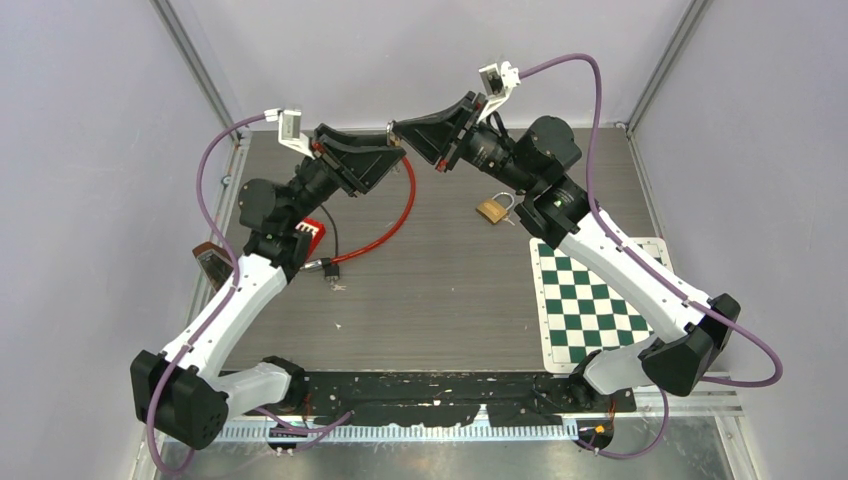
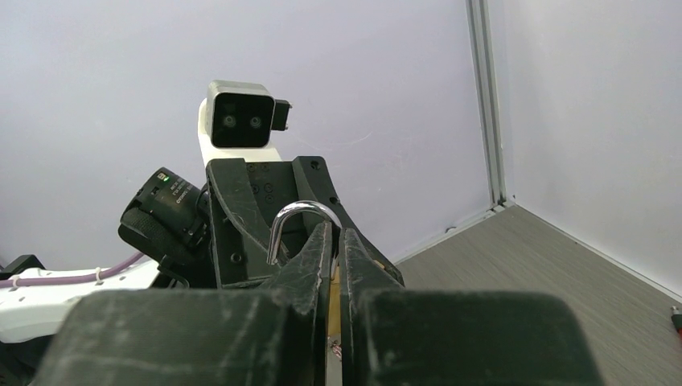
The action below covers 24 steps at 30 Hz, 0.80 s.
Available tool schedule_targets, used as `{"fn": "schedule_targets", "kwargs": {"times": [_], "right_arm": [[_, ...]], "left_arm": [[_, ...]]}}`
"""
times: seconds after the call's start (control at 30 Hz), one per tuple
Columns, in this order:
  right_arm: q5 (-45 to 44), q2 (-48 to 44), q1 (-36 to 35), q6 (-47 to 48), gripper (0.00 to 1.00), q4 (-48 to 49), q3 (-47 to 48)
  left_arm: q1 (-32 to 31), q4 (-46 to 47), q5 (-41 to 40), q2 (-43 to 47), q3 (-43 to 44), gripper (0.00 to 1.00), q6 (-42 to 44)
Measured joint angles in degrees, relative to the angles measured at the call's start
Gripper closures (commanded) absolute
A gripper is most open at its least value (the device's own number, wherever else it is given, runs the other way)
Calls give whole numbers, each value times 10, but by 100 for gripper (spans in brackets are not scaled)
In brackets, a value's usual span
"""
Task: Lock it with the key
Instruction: Lock the lock.
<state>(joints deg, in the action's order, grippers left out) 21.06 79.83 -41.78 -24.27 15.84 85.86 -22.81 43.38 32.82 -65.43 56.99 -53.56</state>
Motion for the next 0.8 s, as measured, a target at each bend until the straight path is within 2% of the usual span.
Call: {"fn": "schedule_targets", "kwargs": {"times": [0.2, 0.3, 0.37, 0.47, 0.6, 0.7, 0.8], "right_arm": [[-8, -1, 0, 1, 95, -8, -3], [-15, -1, 0, 2, 95, -19, -4], [-19, -1, 0, 3, 95, -25, -5], [-21, -1, 0, 4, 93, -39, -5], [-17, 3, -1, 3, 80, -57, -3], [-10, 13, -2, 4, 65, -78, 10], [-4, 20, -1, 8, 56, -95, 18]], "left_arm": [[0, -18, 2, 1, 1, 82, 14], [0, -54, 1, 7, 6, 87, 44], [1, -92, -1, 15, 15, 99, 76], [0, -166, -7, 33, 31, 100, 148], [0, -250, -12, 54, 45, 100, 250], [0, -300, -12, 61, 55, 100, 311], [0, -340, -3, 62, 61, 100, 356]]}}
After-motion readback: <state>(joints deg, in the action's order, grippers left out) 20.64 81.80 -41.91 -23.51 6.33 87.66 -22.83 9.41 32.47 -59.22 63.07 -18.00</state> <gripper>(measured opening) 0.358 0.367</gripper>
